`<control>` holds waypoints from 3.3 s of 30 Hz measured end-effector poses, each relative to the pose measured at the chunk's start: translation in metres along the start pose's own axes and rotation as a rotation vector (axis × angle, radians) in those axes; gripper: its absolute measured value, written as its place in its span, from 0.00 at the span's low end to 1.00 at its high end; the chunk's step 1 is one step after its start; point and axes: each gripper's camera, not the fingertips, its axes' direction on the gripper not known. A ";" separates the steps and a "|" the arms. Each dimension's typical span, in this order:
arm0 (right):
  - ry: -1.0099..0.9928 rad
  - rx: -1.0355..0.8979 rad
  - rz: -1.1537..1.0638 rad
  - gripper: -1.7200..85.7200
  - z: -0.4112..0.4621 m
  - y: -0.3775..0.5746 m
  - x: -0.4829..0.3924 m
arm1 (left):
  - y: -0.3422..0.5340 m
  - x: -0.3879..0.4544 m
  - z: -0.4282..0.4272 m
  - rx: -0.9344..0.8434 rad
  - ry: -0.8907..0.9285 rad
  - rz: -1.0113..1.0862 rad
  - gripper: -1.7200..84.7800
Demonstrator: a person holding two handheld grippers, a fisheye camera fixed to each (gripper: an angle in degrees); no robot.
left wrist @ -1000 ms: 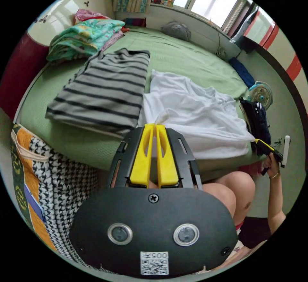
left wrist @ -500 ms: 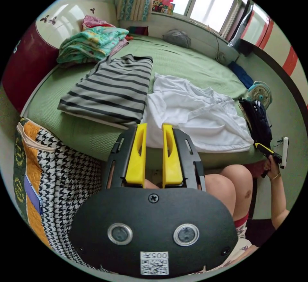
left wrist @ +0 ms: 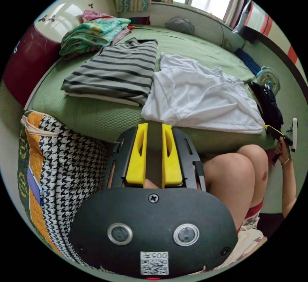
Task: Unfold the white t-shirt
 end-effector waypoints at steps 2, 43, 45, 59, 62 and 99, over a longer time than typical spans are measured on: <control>-0.001 0.014 0.000 0.04 -0.006 0.004 -0.001 | 0.002 0.019 -0.003 0.018 -0.015 0.063 0.13; -0.010 0.121 -0.002 0.00 -0.081 0.087 0.012 | 0.109 0.034 -0.112 -0.029 -0.086 -0.005 0.02; 0.005 0.128 0.009 0.00 -0.101 0.098 0.018 | 0.118 0.035 -0.128 -0.021 -0.090 0.008 0.02; -0.091 0.216 0.042 0.00 -0.244 0.195 0.056 | 0.227 0.017 -0.285 0.147 -0.032 -0.031 0.02; -0.114 0.223 0.041 0.00 -0.273 0.217 0.061 | 0.251 0.010 -0.318 0.202 -0.004 -0.058 0.02; -0.126 0.047 -0.335 0.12 -0.125 0.057 -0.099 | 0.075 0.089 -0.180 0.031 0.052 0.188 0.12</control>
